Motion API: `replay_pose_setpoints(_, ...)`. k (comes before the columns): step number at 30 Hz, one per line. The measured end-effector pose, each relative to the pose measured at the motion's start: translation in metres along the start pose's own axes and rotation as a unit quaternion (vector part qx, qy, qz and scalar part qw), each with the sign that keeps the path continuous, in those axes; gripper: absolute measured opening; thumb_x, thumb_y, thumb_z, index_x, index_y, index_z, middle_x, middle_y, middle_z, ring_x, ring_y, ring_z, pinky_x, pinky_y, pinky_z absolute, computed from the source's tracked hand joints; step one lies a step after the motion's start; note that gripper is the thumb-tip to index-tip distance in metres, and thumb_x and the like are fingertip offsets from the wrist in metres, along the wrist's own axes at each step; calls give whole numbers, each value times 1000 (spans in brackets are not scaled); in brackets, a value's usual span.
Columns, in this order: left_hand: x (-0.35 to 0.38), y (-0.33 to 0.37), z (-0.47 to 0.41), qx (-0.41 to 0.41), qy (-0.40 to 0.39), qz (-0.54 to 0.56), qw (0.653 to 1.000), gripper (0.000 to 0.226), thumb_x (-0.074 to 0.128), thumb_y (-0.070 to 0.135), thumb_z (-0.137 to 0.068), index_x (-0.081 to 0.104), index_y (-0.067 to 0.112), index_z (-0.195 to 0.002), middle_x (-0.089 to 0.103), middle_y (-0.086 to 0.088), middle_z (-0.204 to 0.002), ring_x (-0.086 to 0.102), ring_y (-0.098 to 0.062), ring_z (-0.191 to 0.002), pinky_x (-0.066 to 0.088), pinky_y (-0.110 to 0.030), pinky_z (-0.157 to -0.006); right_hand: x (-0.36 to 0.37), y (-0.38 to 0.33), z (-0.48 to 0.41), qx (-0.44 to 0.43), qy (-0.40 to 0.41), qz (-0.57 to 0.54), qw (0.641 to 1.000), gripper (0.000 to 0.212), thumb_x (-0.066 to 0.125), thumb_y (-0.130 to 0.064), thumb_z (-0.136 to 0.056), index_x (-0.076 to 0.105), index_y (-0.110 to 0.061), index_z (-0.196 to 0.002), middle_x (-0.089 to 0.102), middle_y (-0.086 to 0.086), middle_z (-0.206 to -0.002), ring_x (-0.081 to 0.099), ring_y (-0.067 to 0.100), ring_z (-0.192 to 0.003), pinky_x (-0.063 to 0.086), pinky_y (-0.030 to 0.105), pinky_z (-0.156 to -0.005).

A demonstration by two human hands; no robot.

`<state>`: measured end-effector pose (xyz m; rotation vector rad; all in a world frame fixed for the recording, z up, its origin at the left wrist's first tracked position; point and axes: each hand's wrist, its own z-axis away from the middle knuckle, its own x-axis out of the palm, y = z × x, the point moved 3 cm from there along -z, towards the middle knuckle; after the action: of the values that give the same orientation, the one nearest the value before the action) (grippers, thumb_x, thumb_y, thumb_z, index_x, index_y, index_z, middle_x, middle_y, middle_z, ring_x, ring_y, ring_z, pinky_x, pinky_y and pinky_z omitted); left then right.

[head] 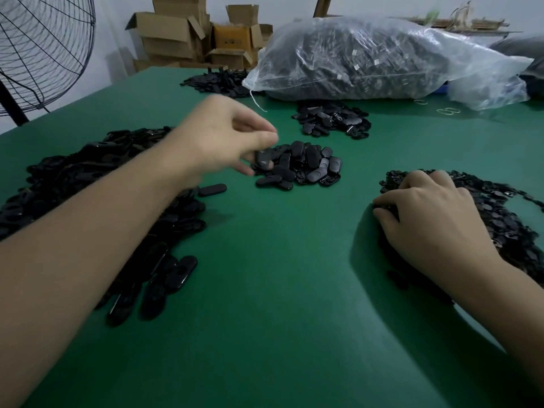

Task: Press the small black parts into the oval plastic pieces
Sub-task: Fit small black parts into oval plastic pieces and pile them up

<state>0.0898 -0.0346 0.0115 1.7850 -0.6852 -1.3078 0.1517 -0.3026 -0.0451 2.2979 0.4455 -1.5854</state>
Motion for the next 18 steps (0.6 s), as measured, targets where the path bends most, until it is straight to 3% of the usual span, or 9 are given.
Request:
replay_pose_setpoints(4,52,-5,37,-81,-115,198,970,16,66,15,-97,70,3,-107,79,-10,-92,79,-27,-81,62,-29,-58,-1,-3,-2,-9,3,-1,1000,22,59,-36,-98,76,-33,-112,58,3,-110,45,30,-111,39,42,-87)
replay_pose_setpoints(8,67,-14,69,-135,-140,326,925,20,67,17,-95,72,2,-107,78,-6,-86,79,-30,-87,60,-21,-61,-1,-4,-4,-19,2,-22,1000,15,64,-31,-96,77,-30,-103,59,2,-106,46,30,-110,38,43,-87)
replay_pose_setpoints(14,68,-22,90,-155,-194,365,897,26,63,1,-97,68,1,-122,78,-14,-107,77,-28,-99,60,-20,-76,-4,-3,-4,-19,-11,-97,995,4,70,-30,-91,73,-30,-94,60,0,-97,48,29,-106,46,46,-88)
replay_pose_setpoints(18,68,-28,89,-111,-160,350,916,34,67,-5,-92,68,5,-125,72,-13,-110,77,-29,-98,60,-22,-79,-3,-4,-3,-28,-8,-124,992,3,73,-28,-89,71,-30,-88,62,-2,-90,49,26,-100,46,44,-84)
